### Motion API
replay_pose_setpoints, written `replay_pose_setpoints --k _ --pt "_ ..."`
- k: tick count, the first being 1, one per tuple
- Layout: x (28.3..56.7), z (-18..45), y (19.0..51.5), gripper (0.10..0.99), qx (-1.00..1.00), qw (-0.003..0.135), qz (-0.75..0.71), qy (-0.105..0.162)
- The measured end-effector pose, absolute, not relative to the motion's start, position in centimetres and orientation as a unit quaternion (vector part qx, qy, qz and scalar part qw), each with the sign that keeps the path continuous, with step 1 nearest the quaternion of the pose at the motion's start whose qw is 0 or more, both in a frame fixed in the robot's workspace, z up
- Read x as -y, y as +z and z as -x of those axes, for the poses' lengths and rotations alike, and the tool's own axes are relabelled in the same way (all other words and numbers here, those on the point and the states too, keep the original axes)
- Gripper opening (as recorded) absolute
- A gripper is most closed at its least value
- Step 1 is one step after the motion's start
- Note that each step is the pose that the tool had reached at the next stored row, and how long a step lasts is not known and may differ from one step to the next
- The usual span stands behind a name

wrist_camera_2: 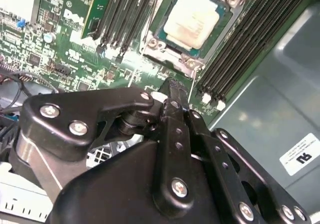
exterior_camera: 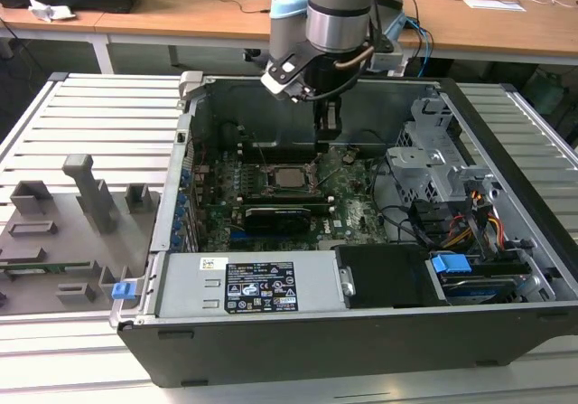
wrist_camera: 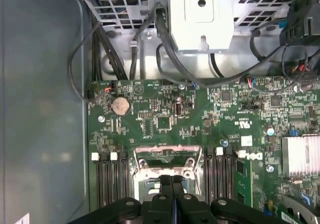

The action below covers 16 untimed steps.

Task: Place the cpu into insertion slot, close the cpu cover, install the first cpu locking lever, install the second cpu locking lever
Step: 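Close the cpu cover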

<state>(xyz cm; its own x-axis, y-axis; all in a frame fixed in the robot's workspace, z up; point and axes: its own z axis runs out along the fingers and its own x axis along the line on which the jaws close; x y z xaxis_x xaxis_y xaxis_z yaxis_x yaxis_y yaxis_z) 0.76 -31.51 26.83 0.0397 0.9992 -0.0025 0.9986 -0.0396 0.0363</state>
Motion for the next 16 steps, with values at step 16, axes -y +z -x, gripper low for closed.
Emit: replay_pose_setpoints --k 16 --pt "31.6 -4.3 26.8 0.106 -0.694 0.012 -0.72 0.009"
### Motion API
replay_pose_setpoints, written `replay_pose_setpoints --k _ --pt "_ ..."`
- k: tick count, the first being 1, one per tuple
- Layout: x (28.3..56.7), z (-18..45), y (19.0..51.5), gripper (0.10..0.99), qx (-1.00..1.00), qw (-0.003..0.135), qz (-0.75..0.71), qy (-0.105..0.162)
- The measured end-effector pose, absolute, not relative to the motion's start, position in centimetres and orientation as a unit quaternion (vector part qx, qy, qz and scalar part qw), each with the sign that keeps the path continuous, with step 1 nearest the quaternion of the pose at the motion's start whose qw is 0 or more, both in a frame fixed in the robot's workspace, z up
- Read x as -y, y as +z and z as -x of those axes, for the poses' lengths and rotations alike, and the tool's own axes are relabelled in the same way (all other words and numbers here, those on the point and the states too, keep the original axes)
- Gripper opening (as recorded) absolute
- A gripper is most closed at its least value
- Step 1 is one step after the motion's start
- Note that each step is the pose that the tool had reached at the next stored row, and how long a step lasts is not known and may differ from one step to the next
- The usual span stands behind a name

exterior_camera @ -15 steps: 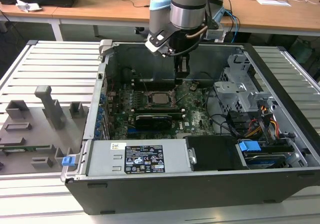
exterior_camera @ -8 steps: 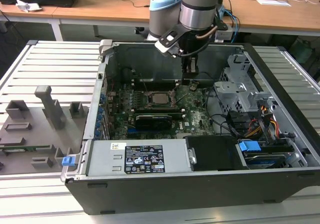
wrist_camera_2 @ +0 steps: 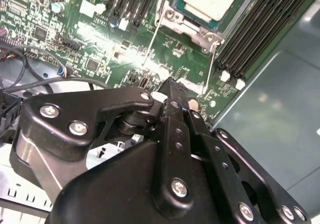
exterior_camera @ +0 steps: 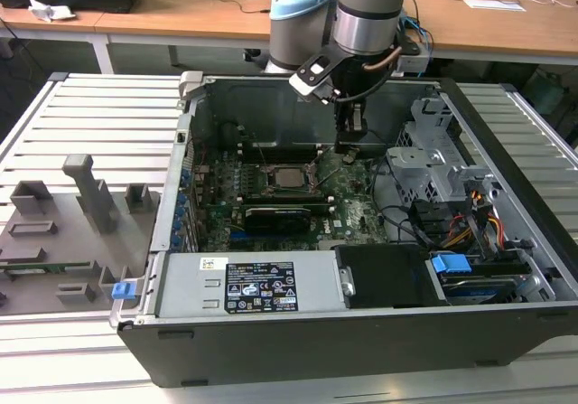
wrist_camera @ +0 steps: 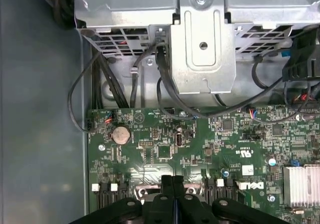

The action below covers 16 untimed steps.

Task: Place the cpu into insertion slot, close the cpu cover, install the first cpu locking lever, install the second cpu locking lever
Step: 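Close the cpu cover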

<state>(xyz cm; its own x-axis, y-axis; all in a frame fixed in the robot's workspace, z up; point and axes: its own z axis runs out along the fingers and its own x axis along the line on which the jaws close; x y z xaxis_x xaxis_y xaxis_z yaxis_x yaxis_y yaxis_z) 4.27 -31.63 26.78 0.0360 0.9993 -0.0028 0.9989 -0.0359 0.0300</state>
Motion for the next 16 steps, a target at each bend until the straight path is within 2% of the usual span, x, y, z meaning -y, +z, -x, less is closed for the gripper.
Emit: replay_pose_setpoints --k 16 --pt "31.6 -5.8 26.8 0.106 -0.695 0.013 -0.719 0.008"
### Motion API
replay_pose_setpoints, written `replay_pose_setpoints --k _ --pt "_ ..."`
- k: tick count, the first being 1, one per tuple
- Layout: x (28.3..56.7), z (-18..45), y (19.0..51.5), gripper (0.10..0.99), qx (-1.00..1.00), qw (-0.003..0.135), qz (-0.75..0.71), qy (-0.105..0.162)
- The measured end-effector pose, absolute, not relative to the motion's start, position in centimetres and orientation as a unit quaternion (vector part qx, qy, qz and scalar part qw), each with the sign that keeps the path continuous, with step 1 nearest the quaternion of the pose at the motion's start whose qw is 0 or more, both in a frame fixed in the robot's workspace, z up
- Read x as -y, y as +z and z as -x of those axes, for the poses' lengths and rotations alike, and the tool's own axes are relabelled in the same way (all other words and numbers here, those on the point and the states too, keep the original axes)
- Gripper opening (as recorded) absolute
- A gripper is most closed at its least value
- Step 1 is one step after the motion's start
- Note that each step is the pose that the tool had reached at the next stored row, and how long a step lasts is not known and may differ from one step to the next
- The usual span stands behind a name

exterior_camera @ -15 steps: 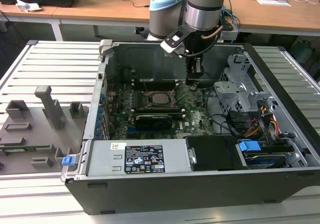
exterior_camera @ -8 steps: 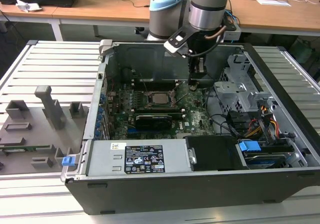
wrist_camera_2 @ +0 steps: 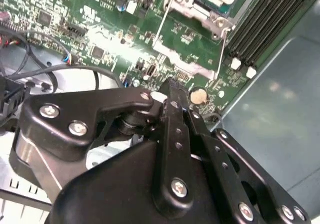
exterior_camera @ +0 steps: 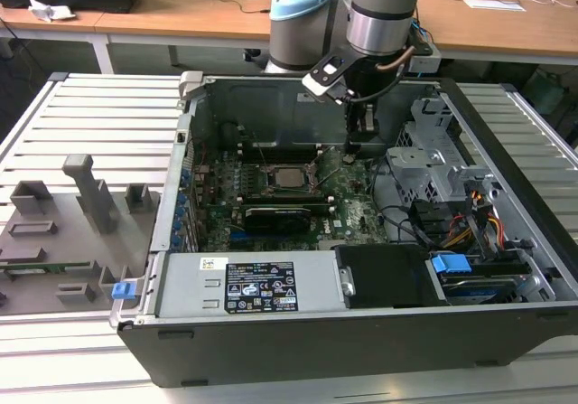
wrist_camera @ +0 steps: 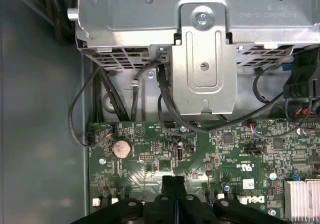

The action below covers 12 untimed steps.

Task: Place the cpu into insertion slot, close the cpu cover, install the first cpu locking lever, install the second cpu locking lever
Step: 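Close the cpu cover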

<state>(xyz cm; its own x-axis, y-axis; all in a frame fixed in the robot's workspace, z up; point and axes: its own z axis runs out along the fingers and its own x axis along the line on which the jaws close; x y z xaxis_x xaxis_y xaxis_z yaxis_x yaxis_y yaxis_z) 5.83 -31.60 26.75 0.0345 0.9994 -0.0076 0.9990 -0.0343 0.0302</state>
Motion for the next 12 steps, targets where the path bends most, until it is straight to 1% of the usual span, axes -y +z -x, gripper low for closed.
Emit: replay_pose_setpoints --k 6,12 --pt "31.6 -5.2 25.6 0.106 -0.701 0.014 -0.713 0.008" --pt "31.6 -4.3 25.6 0.106 -0.702 0.013 -0.712 0.008"
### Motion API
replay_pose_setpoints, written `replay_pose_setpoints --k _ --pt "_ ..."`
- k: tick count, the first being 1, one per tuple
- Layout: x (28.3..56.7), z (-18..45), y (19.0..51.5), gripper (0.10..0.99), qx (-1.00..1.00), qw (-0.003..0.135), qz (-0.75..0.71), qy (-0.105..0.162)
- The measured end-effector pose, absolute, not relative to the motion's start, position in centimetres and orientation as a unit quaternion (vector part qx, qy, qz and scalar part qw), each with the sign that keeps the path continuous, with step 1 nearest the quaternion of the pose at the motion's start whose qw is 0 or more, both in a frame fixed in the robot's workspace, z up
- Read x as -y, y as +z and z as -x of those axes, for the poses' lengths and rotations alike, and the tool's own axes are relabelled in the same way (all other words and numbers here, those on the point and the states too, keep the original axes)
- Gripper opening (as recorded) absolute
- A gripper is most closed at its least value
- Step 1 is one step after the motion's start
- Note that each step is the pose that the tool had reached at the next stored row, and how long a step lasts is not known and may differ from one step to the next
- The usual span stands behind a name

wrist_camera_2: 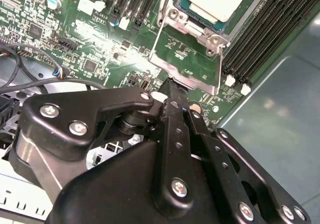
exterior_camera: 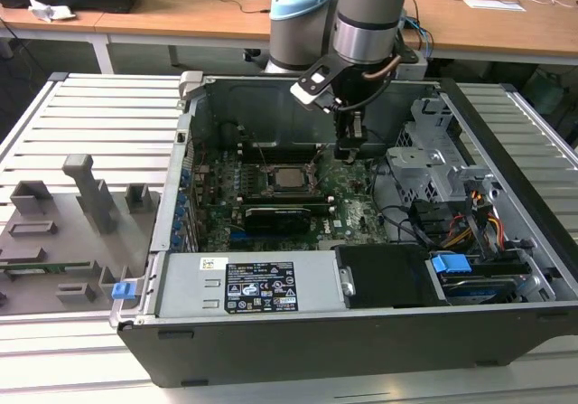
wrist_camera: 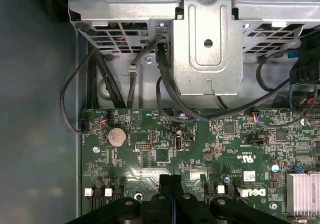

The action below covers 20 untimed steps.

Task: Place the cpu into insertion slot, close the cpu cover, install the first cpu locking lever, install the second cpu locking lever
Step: 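Close the cpu cover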

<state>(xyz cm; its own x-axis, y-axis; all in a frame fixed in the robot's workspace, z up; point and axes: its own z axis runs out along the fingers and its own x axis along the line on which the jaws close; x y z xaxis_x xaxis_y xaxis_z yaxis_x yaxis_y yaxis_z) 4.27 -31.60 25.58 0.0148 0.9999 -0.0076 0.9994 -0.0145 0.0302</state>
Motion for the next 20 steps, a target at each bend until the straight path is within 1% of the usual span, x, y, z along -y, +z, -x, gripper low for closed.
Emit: replay_pose_setpoints --k 20 --pt "31.6 -2.0 25.4 0.106 -0.702 0.013 -0.712 0.008"
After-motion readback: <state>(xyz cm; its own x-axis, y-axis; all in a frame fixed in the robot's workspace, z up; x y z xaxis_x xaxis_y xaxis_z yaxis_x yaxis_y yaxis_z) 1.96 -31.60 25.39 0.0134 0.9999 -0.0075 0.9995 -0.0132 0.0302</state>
